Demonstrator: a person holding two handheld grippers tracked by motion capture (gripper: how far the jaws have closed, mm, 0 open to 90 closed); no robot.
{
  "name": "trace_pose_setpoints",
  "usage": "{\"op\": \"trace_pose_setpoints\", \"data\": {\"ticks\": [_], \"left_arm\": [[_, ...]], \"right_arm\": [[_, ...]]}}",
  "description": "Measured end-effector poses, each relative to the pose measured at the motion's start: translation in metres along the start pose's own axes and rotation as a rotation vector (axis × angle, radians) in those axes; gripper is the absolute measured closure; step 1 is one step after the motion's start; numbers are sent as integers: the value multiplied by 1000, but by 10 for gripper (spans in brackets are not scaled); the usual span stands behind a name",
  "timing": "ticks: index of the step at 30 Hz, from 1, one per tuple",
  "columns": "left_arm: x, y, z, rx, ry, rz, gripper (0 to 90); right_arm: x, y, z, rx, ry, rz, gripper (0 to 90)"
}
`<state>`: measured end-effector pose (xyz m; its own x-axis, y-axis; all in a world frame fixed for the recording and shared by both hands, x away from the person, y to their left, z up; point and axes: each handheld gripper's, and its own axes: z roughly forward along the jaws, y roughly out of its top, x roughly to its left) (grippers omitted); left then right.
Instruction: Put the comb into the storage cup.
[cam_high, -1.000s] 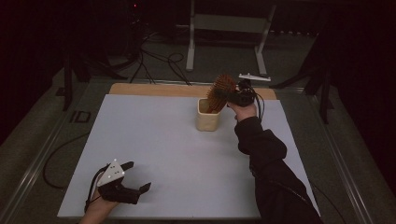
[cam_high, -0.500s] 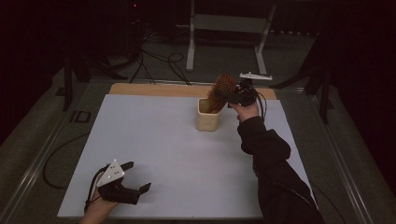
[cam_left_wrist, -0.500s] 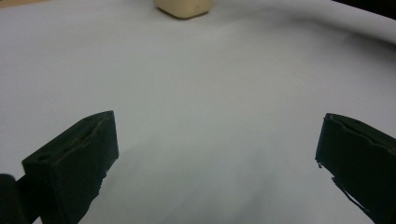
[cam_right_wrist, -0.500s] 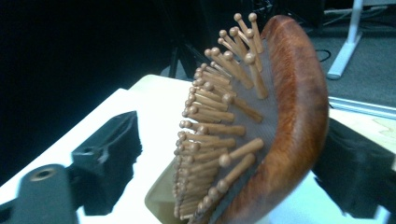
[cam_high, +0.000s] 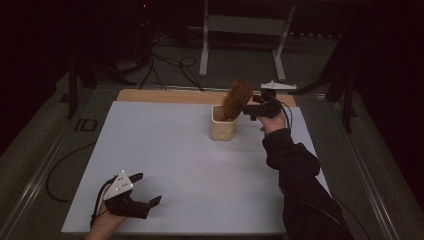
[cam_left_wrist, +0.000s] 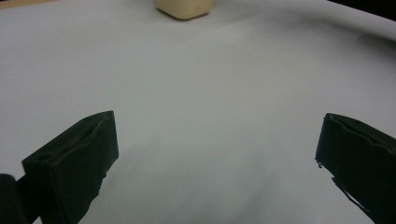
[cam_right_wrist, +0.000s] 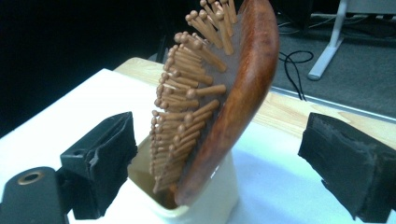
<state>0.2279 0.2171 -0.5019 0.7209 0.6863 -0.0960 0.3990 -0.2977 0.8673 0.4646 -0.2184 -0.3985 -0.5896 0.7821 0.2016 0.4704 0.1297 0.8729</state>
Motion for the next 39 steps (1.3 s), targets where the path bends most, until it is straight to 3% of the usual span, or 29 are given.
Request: {"op": "trace_pose_setpoints", "data": {"ticks": [6, 19, 39], "left_arm": [[0, 0, -1, -4, -1, 0, 0], [-2, 1, -1, -5, 1, 8, 0], [-3, 2, -1, -10, -4, 14, 0]], "right_arm": [[4, -4, -10, 15, 0, -36, 97], [8, -26, -31, 38, 7, -51, 97], [38, -69, -72, 31, 74, -112, 97]]}}
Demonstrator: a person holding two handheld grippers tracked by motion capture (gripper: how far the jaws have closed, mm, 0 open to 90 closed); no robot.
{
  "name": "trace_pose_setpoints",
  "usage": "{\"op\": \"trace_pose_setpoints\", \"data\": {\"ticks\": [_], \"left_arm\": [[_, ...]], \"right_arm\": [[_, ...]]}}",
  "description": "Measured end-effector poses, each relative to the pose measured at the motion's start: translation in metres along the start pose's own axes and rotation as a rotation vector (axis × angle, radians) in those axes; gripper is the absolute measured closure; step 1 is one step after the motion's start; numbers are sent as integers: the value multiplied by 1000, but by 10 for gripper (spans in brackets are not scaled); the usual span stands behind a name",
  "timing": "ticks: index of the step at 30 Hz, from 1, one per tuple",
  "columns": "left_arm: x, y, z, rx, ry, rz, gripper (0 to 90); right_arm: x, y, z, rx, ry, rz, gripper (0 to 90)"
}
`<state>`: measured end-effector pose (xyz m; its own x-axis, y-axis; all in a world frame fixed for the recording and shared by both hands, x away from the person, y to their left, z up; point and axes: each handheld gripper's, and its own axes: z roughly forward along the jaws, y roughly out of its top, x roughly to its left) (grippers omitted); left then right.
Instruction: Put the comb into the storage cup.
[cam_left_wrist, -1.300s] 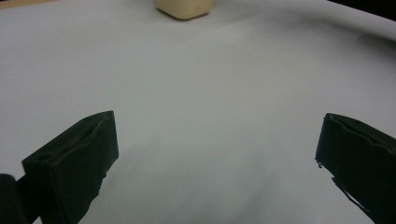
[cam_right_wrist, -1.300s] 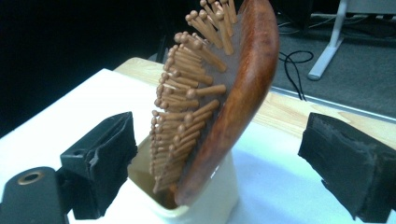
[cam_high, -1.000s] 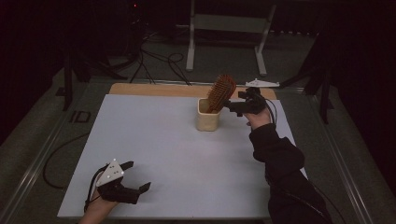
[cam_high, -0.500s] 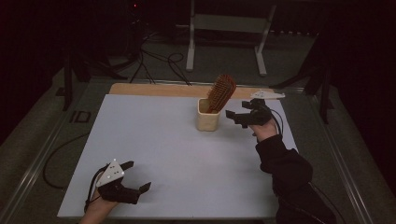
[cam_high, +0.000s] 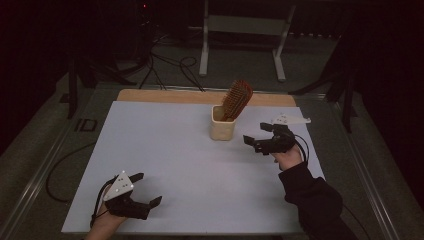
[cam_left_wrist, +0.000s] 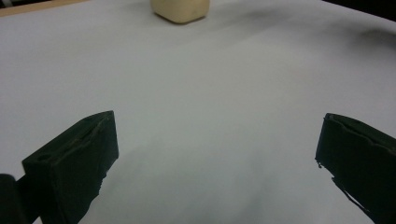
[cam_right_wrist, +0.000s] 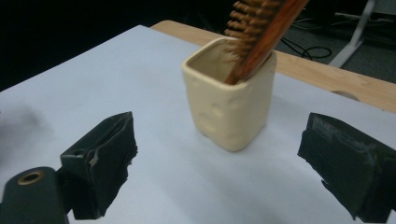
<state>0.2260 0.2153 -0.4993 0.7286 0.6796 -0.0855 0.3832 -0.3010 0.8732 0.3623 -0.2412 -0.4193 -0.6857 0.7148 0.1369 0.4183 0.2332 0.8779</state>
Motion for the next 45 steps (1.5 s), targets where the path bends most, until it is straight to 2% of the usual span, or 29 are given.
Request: {"op": "trace_pose_setpoints", "data": {"ticks": [5, 11, 14, 20, 23, 26, 31, 34, 41, 45], "left_arm": [[0, 1, 0, -1, 0, 0, 0], [0, 1, 0, 1, -1, 3, 0], [0, 1, 0, 6, -2, 11, 0], [0, 1, 1, 5, -2, 11, 0], [0, 1, 0, 1, -2, 7, 0], [0, 1, 0, 2, -3, 6, 0], [0, 0, 0, 4, -2, 10, 0], [0, 0, 0, 3, -1, 7, 0], [1, -1, 0, 2, -5, 6, 0], [1, -1, -1, -3, -2, 5, 0]], "right_arm": [[10, -12, -4, 7, -7, -46, 97], [17, -34, -5, 27, 24, -58, 97], [19, -46, -5, 37, 45, -47, 97], [23, -67, -4, 59, 48, -67, 97], [26, -75, -6, 79, 37, -92, 97], [29, -83, -8, 93, 21, -81, 97], [30, -99, -13, 118, 28, -119, 97], [30, -107, -17, 130, 13, -127, 97], [29, -116, -27, 134, -11, -121, 97], [30, -121, -30, 143, -24, -138, 97]]}}
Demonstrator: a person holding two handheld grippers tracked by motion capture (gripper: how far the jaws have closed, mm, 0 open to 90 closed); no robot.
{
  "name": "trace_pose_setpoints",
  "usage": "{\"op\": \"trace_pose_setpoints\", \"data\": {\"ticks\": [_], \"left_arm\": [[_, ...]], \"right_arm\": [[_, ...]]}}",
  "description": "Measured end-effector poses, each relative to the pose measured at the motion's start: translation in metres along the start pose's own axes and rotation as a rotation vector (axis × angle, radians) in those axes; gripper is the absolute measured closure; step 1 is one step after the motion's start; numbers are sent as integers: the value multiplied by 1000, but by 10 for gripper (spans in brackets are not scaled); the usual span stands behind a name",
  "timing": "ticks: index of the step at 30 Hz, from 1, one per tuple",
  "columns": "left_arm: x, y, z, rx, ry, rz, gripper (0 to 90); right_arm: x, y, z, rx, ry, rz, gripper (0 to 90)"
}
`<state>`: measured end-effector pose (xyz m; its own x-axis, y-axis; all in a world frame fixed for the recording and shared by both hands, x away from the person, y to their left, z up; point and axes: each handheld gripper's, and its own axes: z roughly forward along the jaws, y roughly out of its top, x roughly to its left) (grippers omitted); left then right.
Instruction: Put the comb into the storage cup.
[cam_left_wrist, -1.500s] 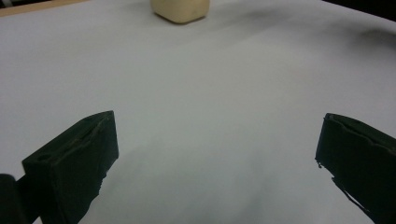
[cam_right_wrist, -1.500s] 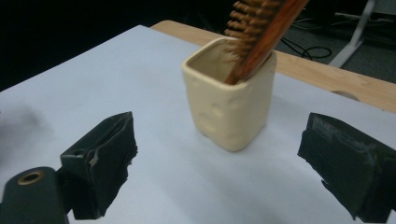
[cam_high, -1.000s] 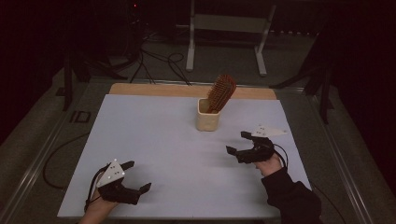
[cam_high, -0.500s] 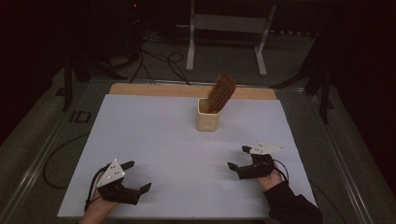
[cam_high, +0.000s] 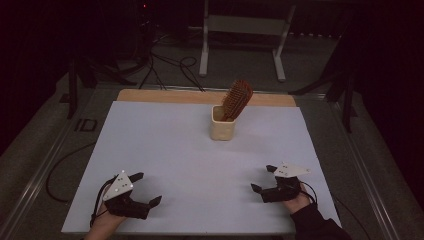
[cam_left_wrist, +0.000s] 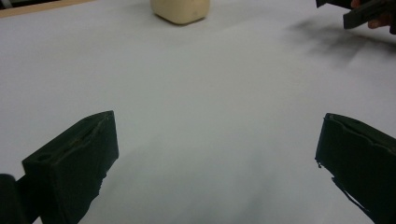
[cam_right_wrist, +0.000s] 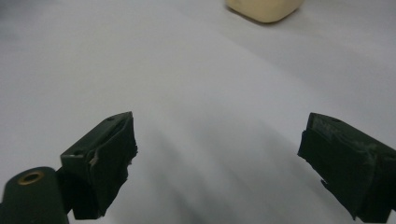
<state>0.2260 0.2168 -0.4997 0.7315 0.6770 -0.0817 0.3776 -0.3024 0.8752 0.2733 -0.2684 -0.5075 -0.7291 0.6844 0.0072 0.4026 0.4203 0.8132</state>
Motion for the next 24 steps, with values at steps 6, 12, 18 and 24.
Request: {"op": "trace_pose_setpoints", "data": {"ticks": [6, 12, 18, 24], "left_arm": [[0, 0, 0, 8, 3, 8, 0], [0, -1, 1, 11, 2, 11, 0], [0, 0, 1, 11, 3, 14, 0], [-1, 0, 1, 12, 4, 15, 0]], "right_arm": [[-5, -8, -6, 14, -20, 23, 97], [-9, -10, -3, 8, -31, 18, 97], [-9, -9, -3, -4, -24, 14, 97], [-5, -7, -2, 0, -16, -2, 97]]}}
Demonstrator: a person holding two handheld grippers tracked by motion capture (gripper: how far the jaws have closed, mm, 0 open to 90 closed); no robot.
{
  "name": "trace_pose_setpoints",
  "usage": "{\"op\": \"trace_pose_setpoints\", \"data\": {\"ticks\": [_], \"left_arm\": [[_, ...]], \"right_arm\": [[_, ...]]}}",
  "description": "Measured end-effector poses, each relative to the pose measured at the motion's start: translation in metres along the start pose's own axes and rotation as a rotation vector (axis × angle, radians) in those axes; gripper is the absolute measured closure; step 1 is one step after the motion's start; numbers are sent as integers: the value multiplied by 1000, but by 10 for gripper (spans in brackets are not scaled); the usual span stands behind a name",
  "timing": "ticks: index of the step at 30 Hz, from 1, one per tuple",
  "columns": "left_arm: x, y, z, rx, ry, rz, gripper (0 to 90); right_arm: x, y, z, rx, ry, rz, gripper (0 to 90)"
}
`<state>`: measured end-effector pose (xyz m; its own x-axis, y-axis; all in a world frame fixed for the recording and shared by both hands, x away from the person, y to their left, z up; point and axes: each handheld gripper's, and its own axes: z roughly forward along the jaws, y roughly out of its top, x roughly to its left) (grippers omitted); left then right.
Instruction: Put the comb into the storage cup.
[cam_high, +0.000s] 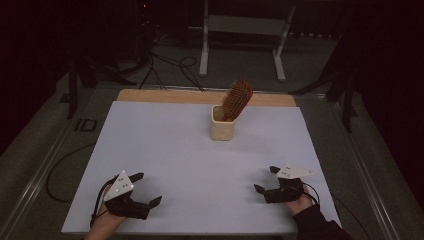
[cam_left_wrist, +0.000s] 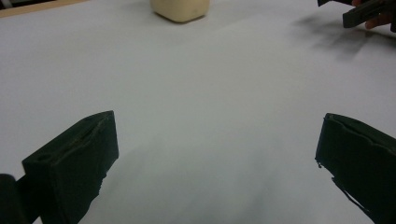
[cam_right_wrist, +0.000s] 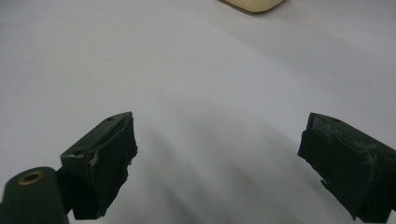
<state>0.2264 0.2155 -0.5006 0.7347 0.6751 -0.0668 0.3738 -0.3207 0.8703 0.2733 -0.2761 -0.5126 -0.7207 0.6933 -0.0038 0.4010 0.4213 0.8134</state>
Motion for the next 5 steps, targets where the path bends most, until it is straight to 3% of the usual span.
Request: {"op": "trace_pose_setpoints", "data": {"ticks": [5], "left_arm": [[0, 0, -1, -5, -1, -2, 0]], "right_arm": [[0, 1, 0, -2, 4, -3, 97]]}}
